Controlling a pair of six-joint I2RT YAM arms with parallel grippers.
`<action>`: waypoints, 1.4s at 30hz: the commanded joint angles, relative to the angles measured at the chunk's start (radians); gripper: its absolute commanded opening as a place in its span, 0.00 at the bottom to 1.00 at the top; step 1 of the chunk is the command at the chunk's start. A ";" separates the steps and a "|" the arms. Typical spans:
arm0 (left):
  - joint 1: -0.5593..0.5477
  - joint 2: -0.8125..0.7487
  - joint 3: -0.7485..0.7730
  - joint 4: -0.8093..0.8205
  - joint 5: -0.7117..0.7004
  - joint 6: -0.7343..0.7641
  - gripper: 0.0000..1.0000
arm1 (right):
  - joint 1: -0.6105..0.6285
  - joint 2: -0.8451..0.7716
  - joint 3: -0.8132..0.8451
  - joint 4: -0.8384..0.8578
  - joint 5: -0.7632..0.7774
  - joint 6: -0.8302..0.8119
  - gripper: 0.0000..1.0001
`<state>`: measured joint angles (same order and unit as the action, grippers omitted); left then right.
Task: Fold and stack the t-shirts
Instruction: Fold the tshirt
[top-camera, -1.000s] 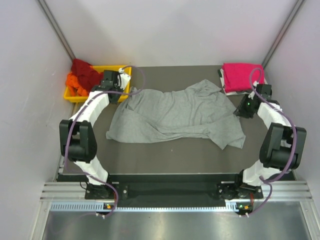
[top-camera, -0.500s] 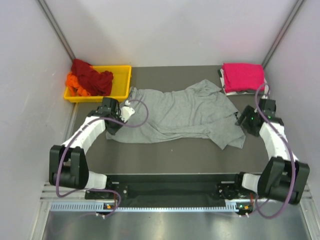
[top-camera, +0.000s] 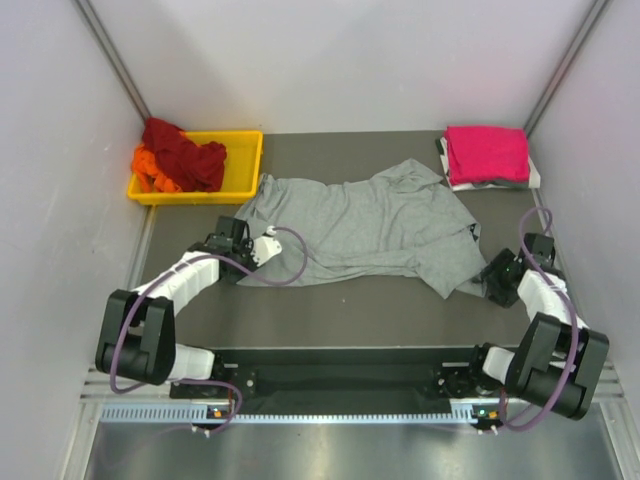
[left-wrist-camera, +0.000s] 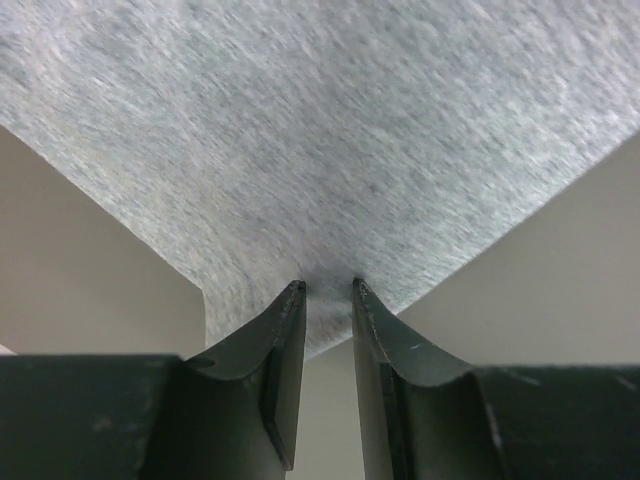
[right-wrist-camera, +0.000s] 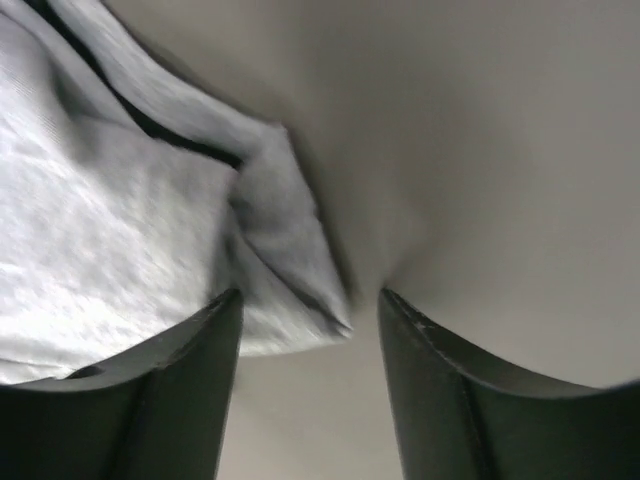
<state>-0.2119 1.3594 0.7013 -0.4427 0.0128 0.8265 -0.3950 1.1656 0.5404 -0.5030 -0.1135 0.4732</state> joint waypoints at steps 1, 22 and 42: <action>-0.004 0.013 -0.014 0.130 -0.004 0.007 0.30 | -0.005 0.061 -0.022 0.107 -0.041 0.025 0.56; 0.042 -0.172 0.013 -0.146 -0.082 -0.118 0.00 | -0.291 -0.027 0.066 -0.051 -0.161 -0.077 0.00; 0.040 -0.215 0.084 -0.601 0.175 -0.019 0.18 | -0.467 -0.009 0.139 -0.111 -0.299 -0.113 0.53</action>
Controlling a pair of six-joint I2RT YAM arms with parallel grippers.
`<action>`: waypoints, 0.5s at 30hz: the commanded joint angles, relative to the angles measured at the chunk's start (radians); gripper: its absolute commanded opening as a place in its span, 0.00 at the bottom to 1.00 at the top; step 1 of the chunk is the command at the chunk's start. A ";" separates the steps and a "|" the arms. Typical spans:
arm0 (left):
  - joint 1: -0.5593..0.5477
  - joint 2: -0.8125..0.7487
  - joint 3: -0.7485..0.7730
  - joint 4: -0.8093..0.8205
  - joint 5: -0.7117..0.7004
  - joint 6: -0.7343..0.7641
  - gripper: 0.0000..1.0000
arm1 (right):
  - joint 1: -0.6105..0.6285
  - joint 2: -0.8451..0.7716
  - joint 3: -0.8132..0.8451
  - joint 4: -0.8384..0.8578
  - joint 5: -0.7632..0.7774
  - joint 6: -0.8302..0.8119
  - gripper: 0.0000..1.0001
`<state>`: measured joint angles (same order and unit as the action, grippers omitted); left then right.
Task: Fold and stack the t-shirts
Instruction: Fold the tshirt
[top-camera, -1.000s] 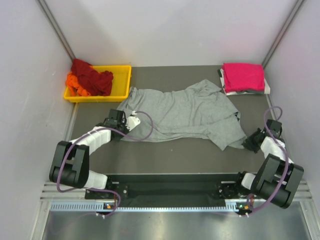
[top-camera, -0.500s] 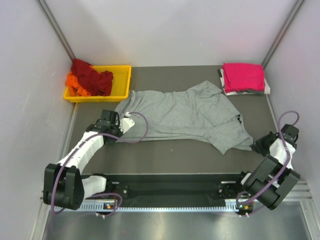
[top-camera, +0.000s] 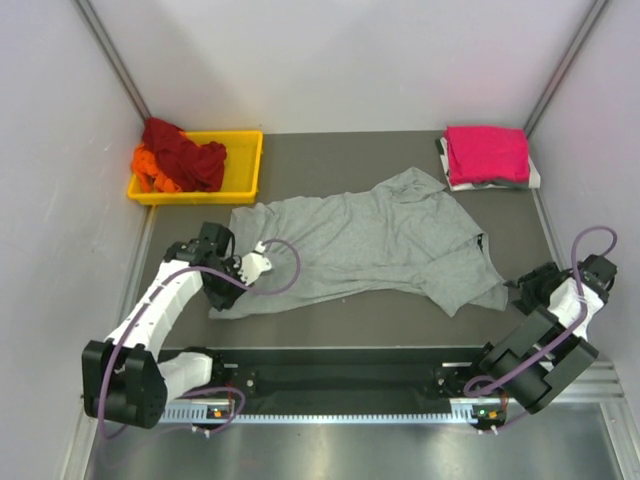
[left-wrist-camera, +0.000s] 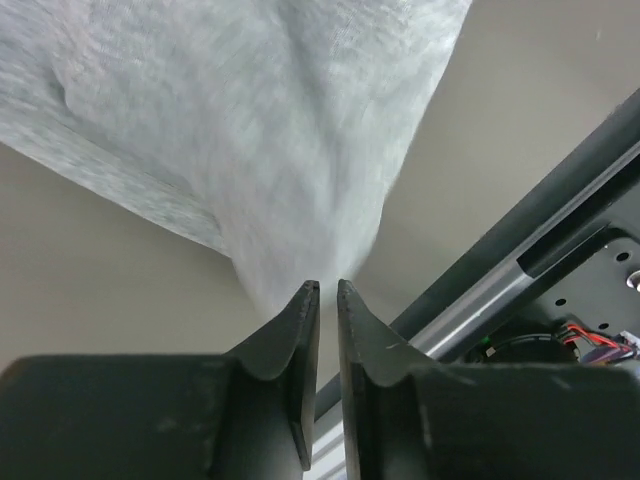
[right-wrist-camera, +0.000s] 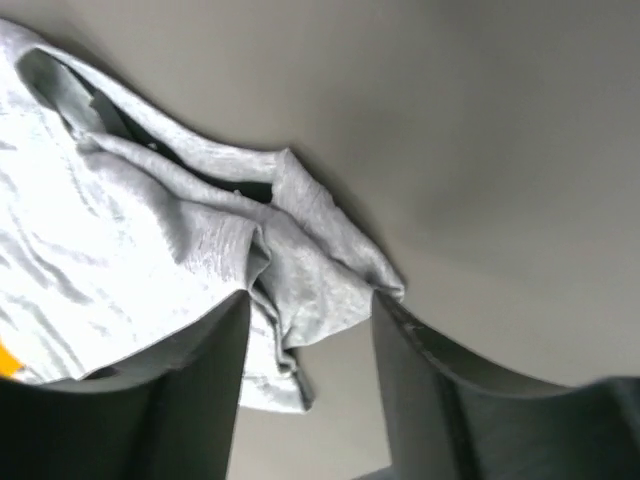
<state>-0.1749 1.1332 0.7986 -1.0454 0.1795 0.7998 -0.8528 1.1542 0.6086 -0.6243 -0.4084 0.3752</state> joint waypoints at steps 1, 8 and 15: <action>0.005 0.014 0.000 0.027 -0.021 -0.022 0.19 | -0.009 -0.014 0.086 0.000 0.000 -0.016 0.54; 0.035 0.079 0.231 0.217 -0.060 -0.197 0.26 | 0.327 -0.148 0.183 -0.028 0.235 -0.036 0.55; -0.011 0.235 0.202 0.381 0.034 -0.194 0.26 | 0.654 -0.125 0.080 -0.075 0.227 0.001 0.54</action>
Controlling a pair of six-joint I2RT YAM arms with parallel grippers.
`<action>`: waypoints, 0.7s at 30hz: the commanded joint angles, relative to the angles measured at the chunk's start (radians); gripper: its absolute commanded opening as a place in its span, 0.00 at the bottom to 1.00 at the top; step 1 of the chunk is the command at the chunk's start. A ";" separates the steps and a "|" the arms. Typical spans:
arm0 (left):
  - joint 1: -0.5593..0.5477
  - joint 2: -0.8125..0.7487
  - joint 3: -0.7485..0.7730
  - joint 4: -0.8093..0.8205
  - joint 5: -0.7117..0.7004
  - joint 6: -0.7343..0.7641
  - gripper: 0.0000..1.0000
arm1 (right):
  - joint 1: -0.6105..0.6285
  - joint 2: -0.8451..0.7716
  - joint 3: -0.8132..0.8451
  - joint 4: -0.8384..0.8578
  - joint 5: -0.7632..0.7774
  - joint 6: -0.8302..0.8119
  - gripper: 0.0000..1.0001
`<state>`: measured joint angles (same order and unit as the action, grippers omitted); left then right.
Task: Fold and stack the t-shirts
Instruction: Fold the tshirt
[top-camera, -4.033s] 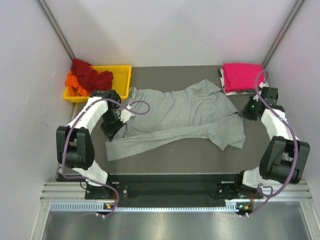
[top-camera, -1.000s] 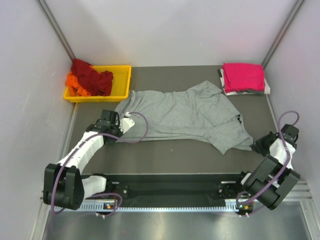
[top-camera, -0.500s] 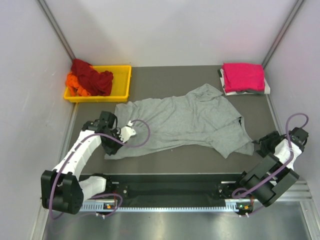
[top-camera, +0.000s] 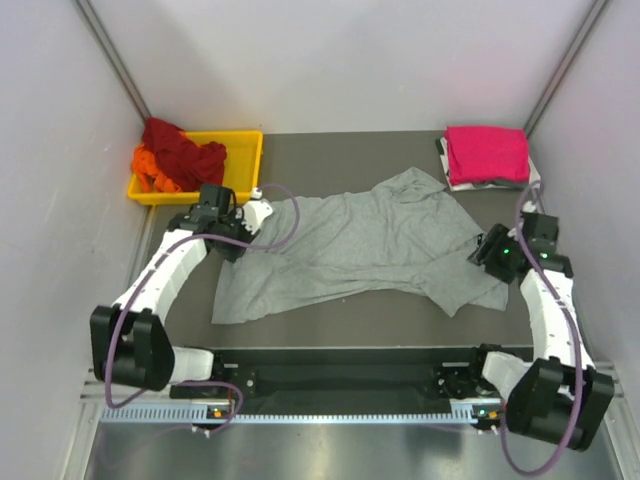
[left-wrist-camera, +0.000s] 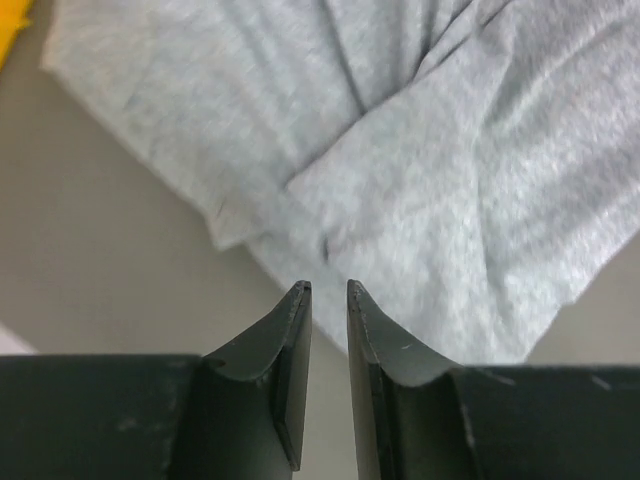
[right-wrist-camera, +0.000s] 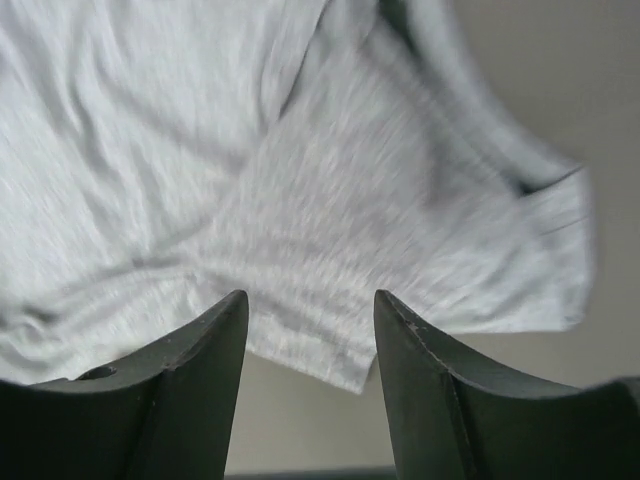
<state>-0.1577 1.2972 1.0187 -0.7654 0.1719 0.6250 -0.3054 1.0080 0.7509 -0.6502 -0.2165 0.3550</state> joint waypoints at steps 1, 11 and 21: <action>-0.037 0.083 -0.028 0.113 0.040 -0.015 0.27 | 0.158 0.035 -0.070 -0.033 0.048 0.056 0.54; -0.051 0.195 -0.098 0.330 0.055 0.054 0.28 | 0.466 0.227 -0.056 0.119 0.052 0.183 0.55; -0.051 0.248 -0.123 0.319 0.004 0.076 0.03 | 0.474 0.391 0.015 0.211 0.049 0.182 0.26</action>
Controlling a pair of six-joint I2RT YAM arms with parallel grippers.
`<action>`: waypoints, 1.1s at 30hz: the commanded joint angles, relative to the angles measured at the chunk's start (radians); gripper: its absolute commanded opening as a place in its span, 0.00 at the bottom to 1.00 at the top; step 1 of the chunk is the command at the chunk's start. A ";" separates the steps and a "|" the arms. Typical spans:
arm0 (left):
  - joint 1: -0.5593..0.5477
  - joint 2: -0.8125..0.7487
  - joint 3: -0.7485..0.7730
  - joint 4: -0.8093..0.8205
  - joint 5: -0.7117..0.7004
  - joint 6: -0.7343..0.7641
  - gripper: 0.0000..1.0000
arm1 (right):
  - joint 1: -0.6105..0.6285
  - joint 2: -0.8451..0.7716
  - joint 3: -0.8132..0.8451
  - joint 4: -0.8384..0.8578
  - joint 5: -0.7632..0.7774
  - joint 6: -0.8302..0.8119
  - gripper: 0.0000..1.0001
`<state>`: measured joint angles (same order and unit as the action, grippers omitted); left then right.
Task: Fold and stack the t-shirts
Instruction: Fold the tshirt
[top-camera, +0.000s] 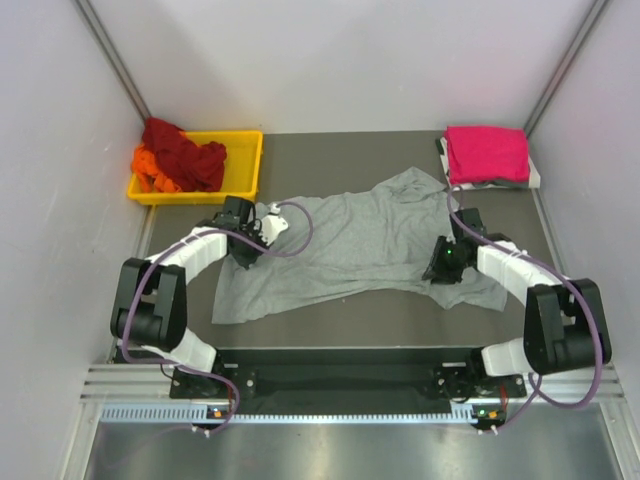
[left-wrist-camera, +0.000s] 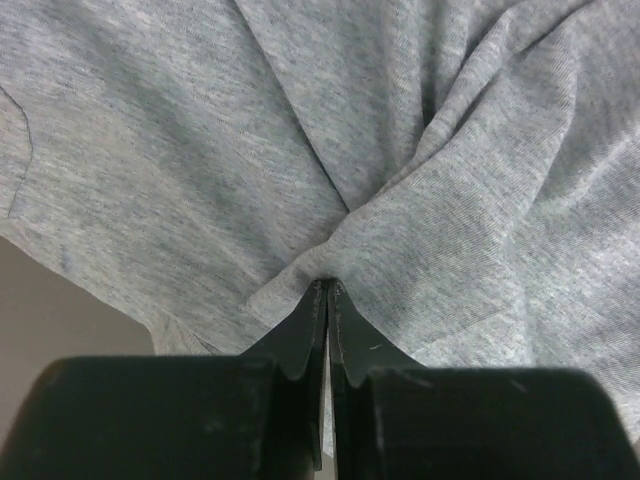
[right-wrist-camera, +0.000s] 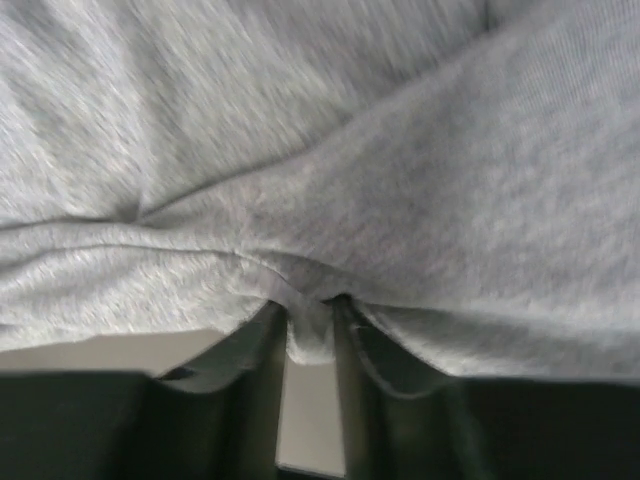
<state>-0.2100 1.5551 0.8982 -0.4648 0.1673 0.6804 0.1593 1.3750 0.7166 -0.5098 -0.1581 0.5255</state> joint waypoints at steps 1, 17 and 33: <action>0.003 -0.018 -0.002 0.006 0.011 0.024 0.02 | 0.011 0.024 0.049 0.074 -0.009 0.011 0.21; 0.069 -0.027 0.084 0.058 -0.264 -0.111 0.00 | 0.011 0.015 0.181 0.019 0.055 -0.019 0.00; 0.066 -0.024 0.082 0.000 0.116 0.040 0.20 | 0.013 0.125 0.219 0.089 0.025 -0.055 0.00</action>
<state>-0.1432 1.5421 0.9543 -0.4675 0.1711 0.6670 0.1600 1.4956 0.8875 -0.4538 -0.1303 0.4881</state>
